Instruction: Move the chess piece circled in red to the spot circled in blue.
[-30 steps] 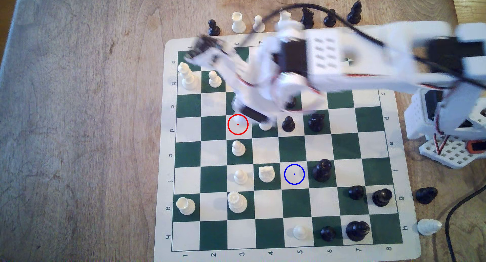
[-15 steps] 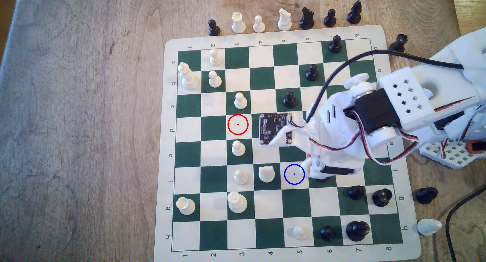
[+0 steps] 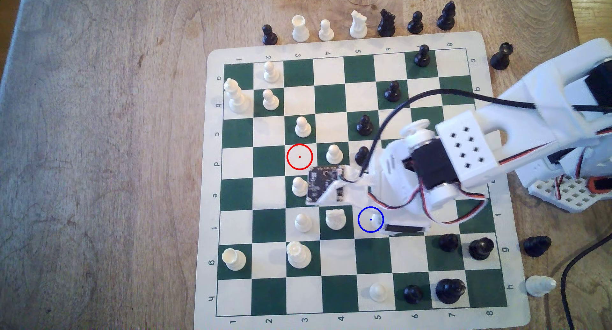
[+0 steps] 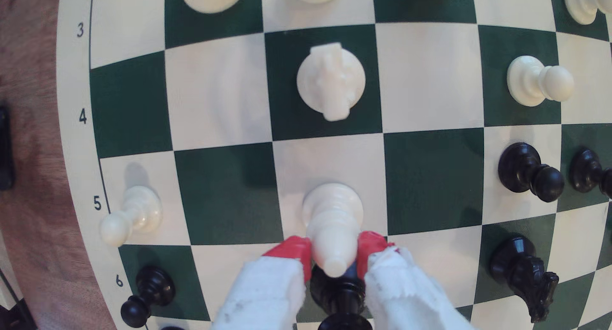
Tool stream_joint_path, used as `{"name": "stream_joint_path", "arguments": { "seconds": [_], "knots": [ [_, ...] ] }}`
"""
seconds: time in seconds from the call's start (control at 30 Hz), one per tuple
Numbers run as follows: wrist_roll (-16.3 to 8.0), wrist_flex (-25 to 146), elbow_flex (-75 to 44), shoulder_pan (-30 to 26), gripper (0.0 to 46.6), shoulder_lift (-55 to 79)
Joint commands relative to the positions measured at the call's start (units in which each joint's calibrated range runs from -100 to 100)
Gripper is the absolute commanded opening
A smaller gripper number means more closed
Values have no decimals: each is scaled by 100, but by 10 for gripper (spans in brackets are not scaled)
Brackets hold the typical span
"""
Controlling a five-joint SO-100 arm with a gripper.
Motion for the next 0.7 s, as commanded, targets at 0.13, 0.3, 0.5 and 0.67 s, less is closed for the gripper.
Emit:
{"name": "stream_joint_path", "arguments": {
  "seconds": [0.13, 0.3, 0.5, 0.67],
  "knots": [
    [15, -129, -827, 81, 5, 107],
    [15, -170, -827, 89, 5, 184],
    [24, -170, -736, 167, 5, 269],
    [54, -170, -736, 167, 87, 294]
  ]
}}
